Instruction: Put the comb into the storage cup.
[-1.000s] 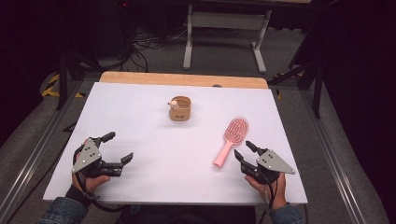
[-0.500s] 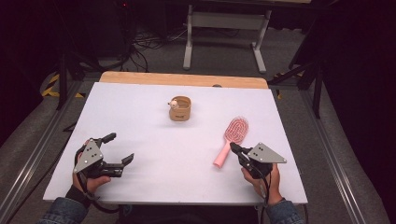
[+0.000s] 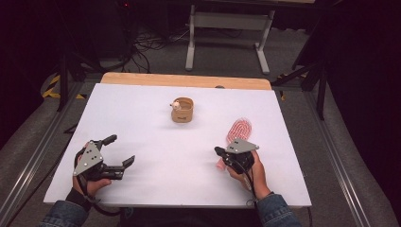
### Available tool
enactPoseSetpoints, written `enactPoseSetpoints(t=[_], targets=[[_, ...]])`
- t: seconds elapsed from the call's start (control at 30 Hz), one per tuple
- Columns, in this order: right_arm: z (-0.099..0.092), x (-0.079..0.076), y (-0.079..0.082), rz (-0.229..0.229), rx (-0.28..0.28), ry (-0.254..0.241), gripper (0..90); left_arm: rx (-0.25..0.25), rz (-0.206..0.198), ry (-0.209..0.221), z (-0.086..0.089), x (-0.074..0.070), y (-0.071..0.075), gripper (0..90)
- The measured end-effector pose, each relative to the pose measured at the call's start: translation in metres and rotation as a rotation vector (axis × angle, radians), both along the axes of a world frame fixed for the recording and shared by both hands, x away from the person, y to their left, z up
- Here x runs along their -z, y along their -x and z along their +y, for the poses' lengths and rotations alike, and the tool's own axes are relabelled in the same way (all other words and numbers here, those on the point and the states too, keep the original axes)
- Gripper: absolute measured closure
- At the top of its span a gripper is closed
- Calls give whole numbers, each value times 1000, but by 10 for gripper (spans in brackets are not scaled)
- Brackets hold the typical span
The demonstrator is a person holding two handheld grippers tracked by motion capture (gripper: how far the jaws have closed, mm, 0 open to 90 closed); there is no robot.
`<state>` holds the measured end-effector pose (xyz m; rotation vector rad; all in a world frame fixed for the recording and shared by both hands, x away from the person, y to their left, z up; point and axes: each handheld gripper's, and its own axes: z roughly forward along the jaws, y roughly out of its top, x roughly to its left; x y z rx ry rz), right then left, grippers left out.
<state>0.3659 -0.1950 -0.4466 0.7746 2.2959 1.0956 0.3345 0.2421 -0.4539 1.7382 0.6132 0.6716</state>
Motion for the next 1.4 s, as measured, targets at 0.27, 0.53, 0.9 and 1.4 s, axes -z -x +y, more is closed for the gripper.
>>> enactPoseSetpoints(t=[0.27, 0.53, 0.9, 1.4], targets=[[5, 12, -9, 97, -1, 93, 900, 0, 0, -1, 0, 0, 0, 77], [2, 11, -11, 134, -24, 106, 900, -3, 4, 0, 1, 0, 0, 79], [-9, 4, -9, 199, -55, 176, 900, -4, 11, 3, 1, 1, -1, 84], [-36, -2, -3, 229, 20, 237, 900, 0, 13, 6, 3, 0, 0, 87]])
